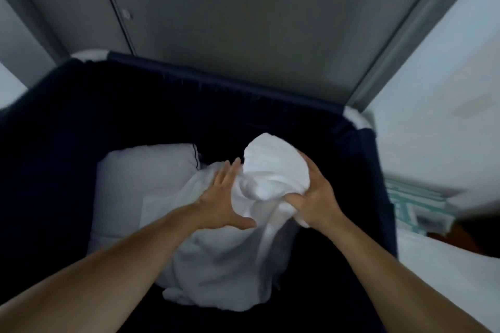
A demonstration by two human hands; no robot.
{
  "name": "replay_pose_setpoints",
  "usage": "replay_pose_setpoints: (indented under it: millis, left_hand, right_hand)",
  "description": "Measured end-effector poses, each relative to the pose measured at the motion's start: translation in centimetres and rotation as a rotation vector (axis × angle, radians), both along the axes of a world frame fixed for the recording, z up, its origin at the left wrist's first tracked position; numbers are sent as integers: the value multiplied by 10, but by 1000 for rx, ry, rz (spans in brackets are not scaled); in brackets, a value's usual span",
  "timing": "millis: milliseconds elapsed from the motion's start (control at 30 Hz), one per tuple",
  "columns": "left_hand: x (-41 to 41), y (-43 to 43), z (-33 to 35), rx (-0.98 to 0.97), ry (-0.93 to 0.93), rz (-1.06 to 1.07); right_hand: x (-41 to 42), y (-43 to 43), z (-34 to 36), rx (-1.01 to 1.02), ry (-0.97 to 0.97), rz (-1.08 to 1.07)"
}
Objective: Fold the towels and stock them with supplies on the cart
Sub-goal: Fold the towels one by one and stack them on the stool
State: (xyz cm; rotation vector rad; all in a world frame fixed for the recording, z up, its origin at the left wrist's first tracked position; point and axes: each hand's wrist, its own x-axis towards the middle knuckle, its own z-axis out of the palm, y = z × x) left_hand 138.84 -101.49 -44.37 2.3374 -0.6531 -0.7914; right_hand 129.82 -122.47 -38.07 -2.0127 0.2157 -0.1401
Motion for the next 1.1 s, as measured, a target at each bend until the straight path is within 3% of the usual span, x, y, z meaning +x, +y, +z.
replay_pose_setpoints:
  millis: [100,233,400,533,833,1100]
  left_hand:
    - [-34,-30,64,-98,-115,5]
    - [-78,-74,162,-398,-175,76]
    - [-124,-114,269,-501,-256,172]
    - [-168,-158,349,-638,-325,180]
    - [-243,-279,489,-892,-375,32]
    - [-289,-358,543,-1052,-378,-96]
  right_hand:
    - [-33,-13,83,125,-114,17]
    - [-77,-34,186,292,-254,42]
    - [-133,-74,282,620,-383,-95]
    - [-179,-105,346,735,-482,-225]
    - [-273,-179,484,542,-785,-531]
    - [-331,-222,534,412,-1006,-653]
